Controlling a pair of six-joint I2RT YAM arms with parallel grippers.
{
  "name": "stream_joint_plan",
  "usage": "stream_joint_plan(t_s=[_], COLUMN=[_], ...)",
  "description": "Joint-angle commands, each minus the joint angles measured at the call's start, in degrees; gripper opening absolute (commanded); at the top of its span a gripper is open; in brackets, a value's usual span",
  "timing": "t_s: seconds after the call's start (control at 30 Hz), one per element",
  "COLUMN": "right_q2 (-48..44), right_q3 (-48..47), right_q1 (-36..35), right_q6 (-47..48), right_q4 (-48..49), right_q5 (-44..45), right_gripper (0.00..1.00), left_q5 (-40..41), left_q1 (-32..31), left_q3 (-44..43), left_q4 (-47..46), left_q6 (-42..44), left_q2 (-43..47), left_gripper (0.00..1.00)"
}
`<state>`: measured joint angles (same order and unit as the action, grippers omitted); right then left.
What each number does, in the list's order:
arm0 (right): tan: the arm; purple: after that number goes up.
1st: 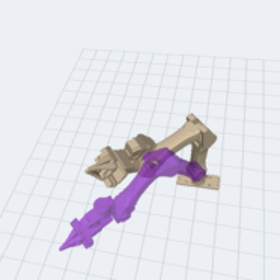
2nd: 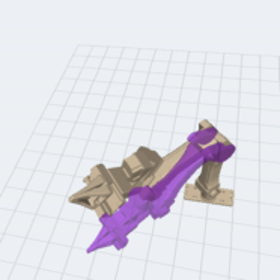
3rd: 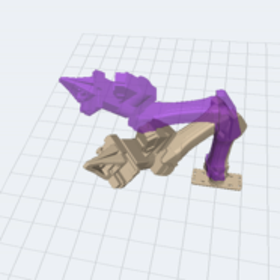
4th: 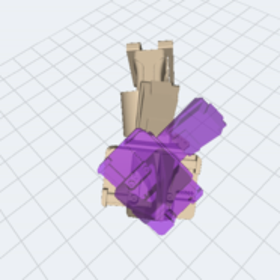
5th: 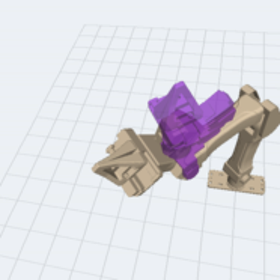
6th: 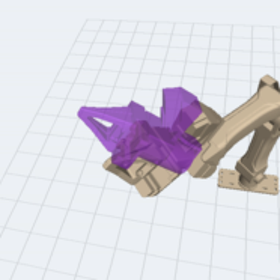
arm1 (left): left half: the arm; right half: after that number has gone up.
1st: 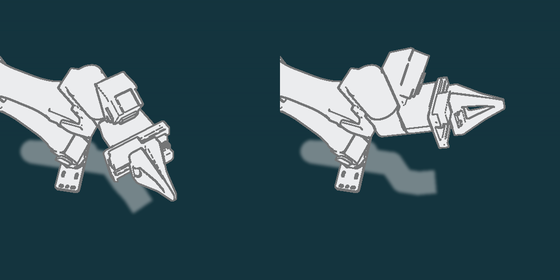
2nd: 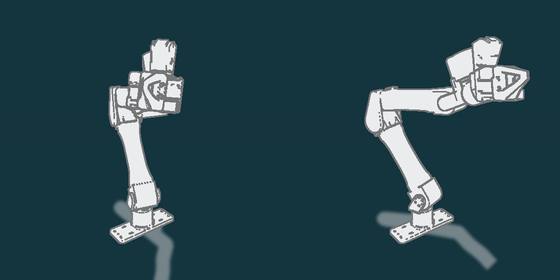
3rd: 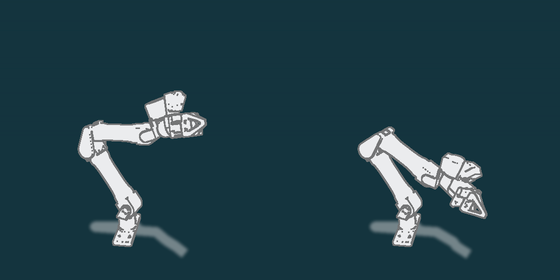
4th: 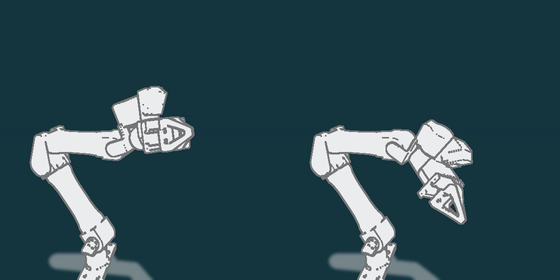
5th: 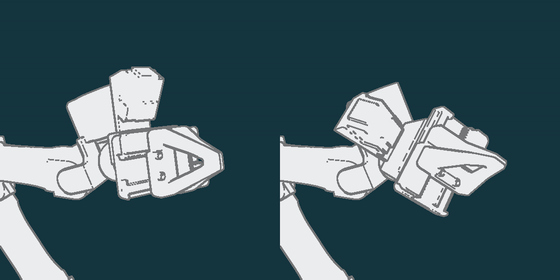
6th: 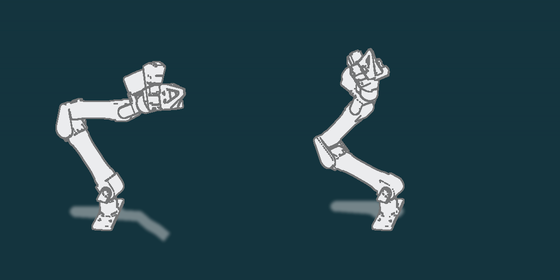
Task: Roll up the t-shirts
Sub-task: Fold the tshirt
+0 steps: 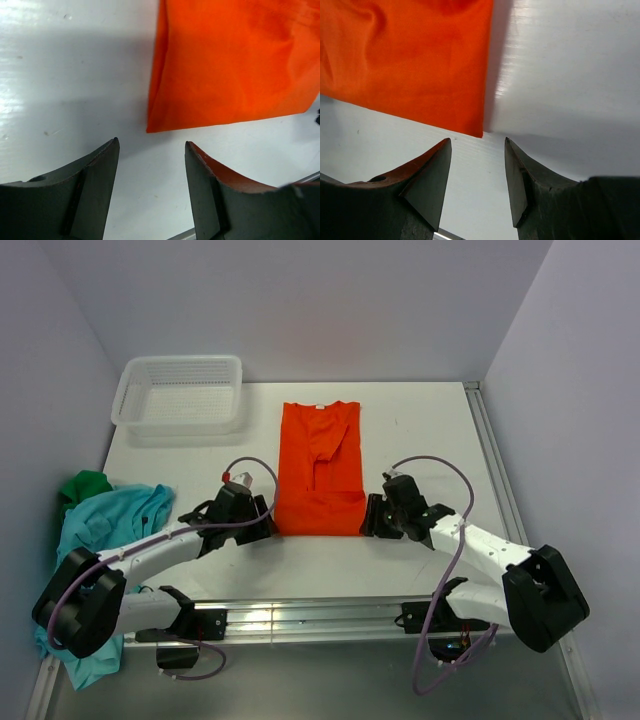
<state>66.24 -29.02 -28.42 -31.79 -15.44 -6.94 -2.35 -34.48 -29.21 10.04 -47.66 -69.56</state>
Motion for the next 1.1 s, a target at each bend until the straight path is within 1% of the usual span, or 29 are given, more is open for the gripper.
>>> stream_joint_plan(t_s=[0.0,0.23,0.4,0.53,0.57,0.6,0.63,0.7,0.8,0.87,0.9,0.93,0.97,1.0,1.03,1.07], right_q2=[0.7,5.2,7.4,8.7,8.8,9.0,9.0,8.8,8.9,9.2,9.4,9.6,9.7,10.0,10.2,10.3], right_q3=[0.1,-2.6,-3.1,-2.5,-2.5,-2.4,-2.3,-2.3,-2.7,-3.1,-3.4,-3.5,-3.7,-4.0,-4.1,-4.3], right_q1=[-1.7,-2.4,-3.2,-3.5,-3.6,-3.6,-3.7,-3.7,-3.8,-3.9,-3.9,-4.1,-4.1,-4.2,-4.2,-4.2], right_q6=[-1.3,-1.2,-2.4,-3.1,-3.1,-3.1,-3.1,-3.1,-2.8,-2.7,-2.5,-2.4,-2.4,-2.3,-2.3,-2.2], right_q4=[5.2,4.9,4.9,6.2,6.5,6.6,6.6,6.6,6.3,6.0,6.0,5.8,5.4,5.2,5.2,4.9], right_q5=[1.3,2.5,3.5,3.1,3.0,2.9,2.7,2.7,2.6,2.3,2.3,2.4,2.5,2.5,2.5,2.5], right_gripper=[0.54,0.54,0.52,0.43,0.37,0.35,0.28,0.24,0.20,0.17,0.14,0.09,0.06,0.01,0.00,0.00], left_q5=[-0.4,1.6,0.8,0.1,-0.1,-0.1,-0.3,-0.4,-0.5,-0.9,-1.1,-1.2,-1.7,-1.9,-2.0,-2.2], left_q1=[-0.4,-0.3,-0.3,-0.3,-0.4,-0.3,-0.4,-0.5,-0.4,-0.4,-0.5,-0.4,-0.5,-0.5,-0.4,-0.4], left_q3=[0.6,-0.7,-1.4,-0.8,-0.8,-0.8,-0.9,-1.0,-1.4,-1.8,-2.0,-2.3,-2.5,-2.6,-2.6,-2.6], left_q4=[-6.3,-6.1,-6.8,-7.9,-8.0,-8.0,-8.1,-8.2,-8.5,-8.7,-8.7,-8.7,-8.8,-8.9,-9.0,-9.2], left_q6=[-0.7,0.0,0.3,0.4,0.4,0.4,0.5,0.5,0.5,0.6,0.7,0.7,0.7,0.7,0.6,0.6], left_q2=[1.3,-0.7,-3.4,-4.7,-4.8,-5.2,-5.4,-5.7,-6.3,-7.0,-7.3,-7.7,-8.4,-8.7,-8.9,-9.3], left_gripper=[0.61,0.60,0.58,0.55,0.54,0.54,0.53,0.52,0.50,0.46,0.42,0.39,0.35,0.31,0.19,0.13])
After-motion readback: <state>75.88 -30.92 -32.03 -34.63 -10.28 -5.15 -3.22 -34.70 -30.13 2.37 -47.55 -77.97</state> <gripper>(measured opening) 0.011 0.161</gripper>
